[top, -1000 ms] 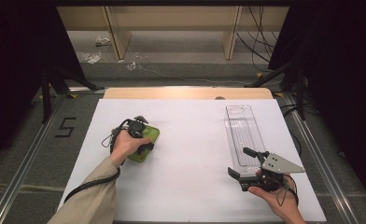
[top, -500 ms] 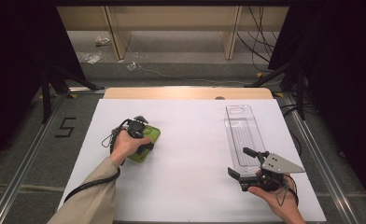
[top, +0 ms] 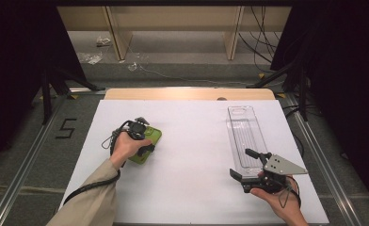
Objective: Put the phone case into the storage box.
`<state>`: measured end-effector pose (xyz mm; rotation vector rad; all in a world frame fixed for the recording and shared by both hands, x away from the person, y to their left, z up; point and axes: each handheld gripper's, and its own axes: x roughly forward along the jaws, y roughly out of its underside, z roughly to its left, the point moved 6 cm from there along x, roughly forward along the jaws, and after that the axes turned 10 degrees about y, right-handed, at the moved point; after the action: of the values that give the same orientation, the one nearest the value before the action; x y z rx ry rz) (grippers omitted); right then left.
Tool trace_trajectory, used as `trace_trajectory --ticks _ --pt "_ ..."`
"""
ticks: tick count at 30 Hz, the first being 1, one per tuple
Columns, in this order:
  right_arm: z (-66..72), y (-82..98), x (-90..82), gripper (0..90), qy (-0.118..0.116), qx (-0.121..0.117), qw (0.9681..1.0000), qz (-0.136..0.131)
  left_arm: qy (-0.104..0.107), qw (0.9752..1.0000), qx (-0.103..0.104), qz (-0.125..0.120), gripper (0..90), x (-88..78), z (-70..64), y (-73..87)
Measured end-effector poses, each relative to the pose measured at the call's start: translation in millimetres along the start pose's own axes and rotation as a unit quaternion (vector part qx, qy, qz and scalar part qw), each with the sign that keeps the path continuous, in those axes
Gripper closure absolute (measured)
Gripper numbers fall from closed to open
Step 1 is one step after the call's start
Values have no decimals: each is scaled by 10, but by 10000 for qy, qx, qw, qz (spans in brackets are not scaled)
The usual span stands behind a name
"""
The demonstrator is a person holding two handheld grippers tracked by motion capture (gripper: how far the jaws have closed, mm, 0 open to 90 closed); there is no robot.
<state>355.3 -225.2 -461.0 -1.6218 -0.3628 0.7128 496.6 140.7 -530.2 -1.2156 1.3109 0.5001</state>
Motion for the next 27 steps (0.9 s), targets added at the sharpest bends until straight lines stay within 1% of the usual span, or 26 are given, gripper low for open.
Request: trace_trajectory --ticks 8,13,16,20,27 --pt "2 0 4 98 4 -1 10000 2 66 9995 124 -276 161 -82 -25 13" --pt "2 -2 5 98 10 -2 10000 -1 121 9983 229 -523 161 -158 -70 13" --pt "4 -3 4 98 9 -10 10000 -1 150 9971 315 -677 161 -202 -105 22" --pt "4 -5 4 98 12 -8 10000 -2 236 9950 369 -896 161 -249 -158 46" --pt "9 -11 8 98 18 -17 10000 -2 326 9920 483 -1122 162 -321 -234 90"
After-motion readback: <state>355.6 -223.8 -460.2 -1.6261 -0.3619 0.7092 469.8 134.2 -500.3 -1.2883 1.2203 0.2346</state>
